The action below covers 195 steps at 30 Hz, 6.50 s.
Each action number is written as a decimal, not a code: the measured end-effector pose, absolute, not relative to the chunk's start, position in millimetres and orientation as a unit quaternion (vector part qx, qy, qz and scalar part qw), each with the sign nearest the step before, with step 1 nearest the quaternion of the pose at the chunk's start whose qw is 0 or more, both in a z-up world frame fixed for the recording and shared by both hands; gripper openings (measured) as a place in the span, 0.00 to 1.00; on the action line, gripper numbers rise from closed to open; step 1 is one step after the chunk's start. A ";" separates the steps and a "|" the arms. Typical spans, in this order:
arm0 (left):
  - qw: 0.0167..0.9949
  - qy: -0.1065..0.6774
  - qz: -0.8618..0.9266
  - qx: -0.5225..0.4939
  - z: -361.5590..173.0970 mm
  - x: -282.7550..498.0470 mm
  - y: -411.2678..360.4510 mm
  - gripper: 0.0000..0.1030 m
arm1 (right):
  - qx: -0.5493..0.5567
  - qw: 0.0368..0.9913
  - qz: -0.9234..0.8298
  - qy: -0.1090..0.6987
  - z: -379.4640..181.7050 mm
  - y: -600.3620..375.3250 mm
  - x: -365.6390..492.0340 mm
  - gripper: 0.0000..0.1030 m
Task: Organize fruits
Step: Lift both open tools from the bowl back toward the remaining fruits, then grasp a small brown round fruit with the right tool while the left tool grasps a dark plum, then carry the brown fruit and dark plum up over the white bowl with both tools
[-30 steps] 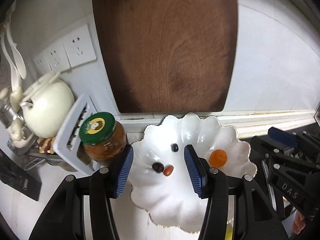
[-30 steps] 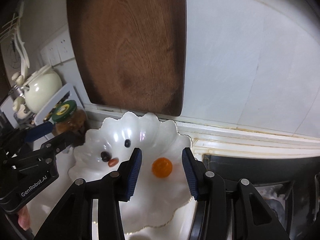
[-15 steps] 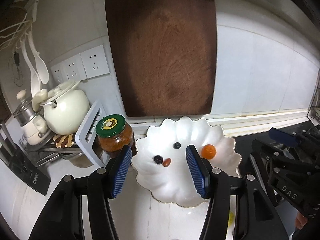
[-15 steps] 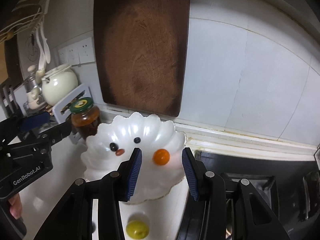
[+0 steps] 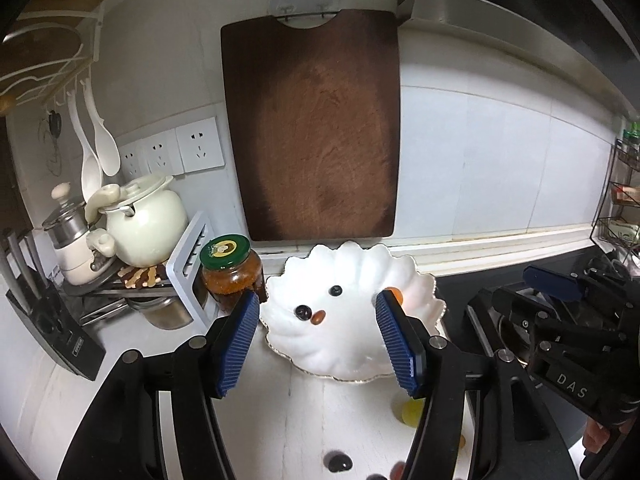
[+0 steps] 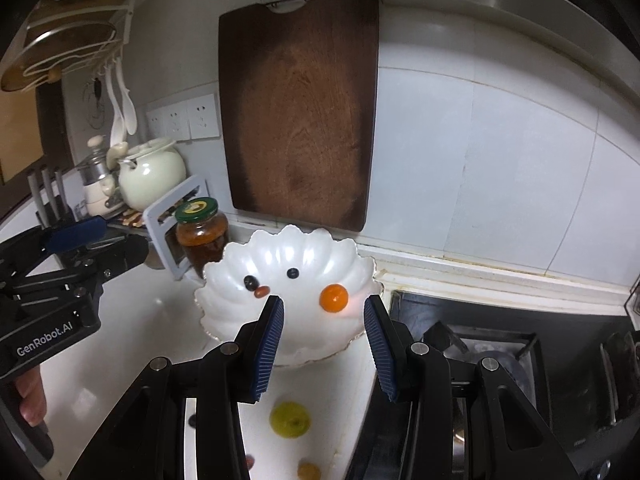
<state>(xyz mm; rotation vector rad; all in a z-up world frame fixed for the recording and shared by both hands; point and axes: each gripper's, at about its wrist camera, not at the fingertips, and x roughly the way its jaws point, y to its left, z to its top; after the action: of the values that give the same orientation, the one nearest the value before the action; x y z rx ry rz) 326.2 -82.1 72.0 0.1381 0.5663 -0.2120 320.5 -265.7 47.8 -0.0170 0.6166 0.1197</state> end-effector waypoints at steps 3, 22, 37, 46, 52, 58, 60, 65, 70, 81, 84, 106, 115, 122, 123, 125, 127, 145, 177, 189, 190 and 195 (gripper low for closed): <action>0.953 0.276 -0.107 0.067 71.8 314.8 -81.0 0.59 | -0.015 0.953 0.055 0.296 48.8 -265.5 310.9 0.42; 0.947 0.291 -0.120 0.070 46.7 258.0 -68.4 0.60 | -0.014 0.943 0.066 0.326 20.9 -264.1 266.1 0.42; 0.927 0.335 -0.142 0.093 1.4 235.2 -70.0 0.60 | -0.002 0.920 0.068 0.387 -26.7 -264.4 236.4 0.42; 0.910 0.361 -0.169 0.112 -22.3 227.8 -72.5 0.60 | 0.004 0.906 0.073 0.416 -47.1 -260.1 226.5 0.42; 0.899 0.380 -0.182 0.121 -38.1 228.0 -75.9 0.60 | 0.006 0.900 0.066 0.430 -61.3 -257.8 219.2 0.42; 0.887 0.392 -0.202 0.133 -50.3 230.9 -82.5 0.60 | 0.019 0.891 0.056 0.451 -77.0 -260.4 213.4 0.42; 0.885 0.395 -0.204 0.138 -54.7 232.6 -83.6 0.59 | 0.023 0.887 0.054 0.458 -81.7 -260.1 211.5 0.42; 0.874 0.405 -0.221 0.149 -67.3 236.8 -86.0 0.59 | 0.032 0.878 0.048 0.476 -94.2 -258.4 209.2 0.42; 0.865 0.416 -0.231 0.160 -80.4 241.2 -86.9 0.58 | 0.036 0.871 0.042 0.488 -104.9 -255.4 208.6 0.42; 0.847 0.434 -0.256 0.171 -109.4 252.1 -89.5 0.53 | 0.043 0.860 0.032 0.508 -124.0 -248.7 209.9 0.42; 0.841 0.438 -0.265 0.175 -116.5 255.9 -91.3 0.51 | 0.045 0.858 0.029 0.511 -126.9 -248.0 211.7 0.42; 0.825 0.461 -0.284 0.163 -143.6 274.5 -99.8 0.37 | 0.069 0.848 0.025 0.524 -139.6 -248.0 220.4 0.35; 0.823 0.468 -0.285 0.151 -146.6 276.5 -102.1 0.24 | 0.077 0.847 0.029 0.525 -142.5 -250.4 221.0 0.25; 0.826 0.470 -0.276 0.146 -145.6 274.5 -101.0 0.21 | 0.082 0.848 0.034 0.523 -143.8 -252.0 222.8 0.24; 0.827 0.471 -0.273 0.145 -144.8 273.9 -100.2 0.21 | 0.082 0.848 0.034 0.523 -143.6 -252.2 223.0 0.24; 0.828 0.472 -0.270 0.142 -142.6 272.6 -98.7 0.21 | 0.085 0.848 0.038 0.521 -142.7 -252.5 223.6 0.23; 0.831 0.470 -0.264 0.137 -138.7 270.2 -97.1 0.21 | 0.086 0.850 0.041 0.519 -140.8 -253.0 223.4 0.23; 0.874 0.428 -0.213 0.090 -92.0 252.3 -88.7 0.21 | 0.072 0.883 0.069 0.459 -102.8 -254.9 218.0 0.23; 0.939 0.301 -0.158 0.049 -1.0 254.2 -81.3 0.21 | 0.058 0.950 0.085 0.295 -9.1 -262.6 236.7 0.23; 0.955 0.257 -0.145 0.039 25.6 276.4 -81.5 0.21 | 0.059 0.961 0.085 0.257 15.8 -263.7 265.8 0.23; 0.955 0.257 -0.145 0.036 26.3 279.5 -81.2 0.21 | 0.061 0.961 0.086 0.256 16.9 -263.2 268.9 0.23; 0.957 0.255 -0.136 0.032 29.8 293.3 -80.6 0.21 | 0.071 0.960 0.086 0.257 18.5 -262.2 285.7 0.23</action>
<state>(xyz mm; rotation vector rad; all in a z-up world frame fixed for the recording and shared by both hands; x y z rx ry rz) 293.3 -80.6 29.8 0.0649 0.5169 -0.2759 285.7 -262.2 18.6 0.1439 0.5205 0.1735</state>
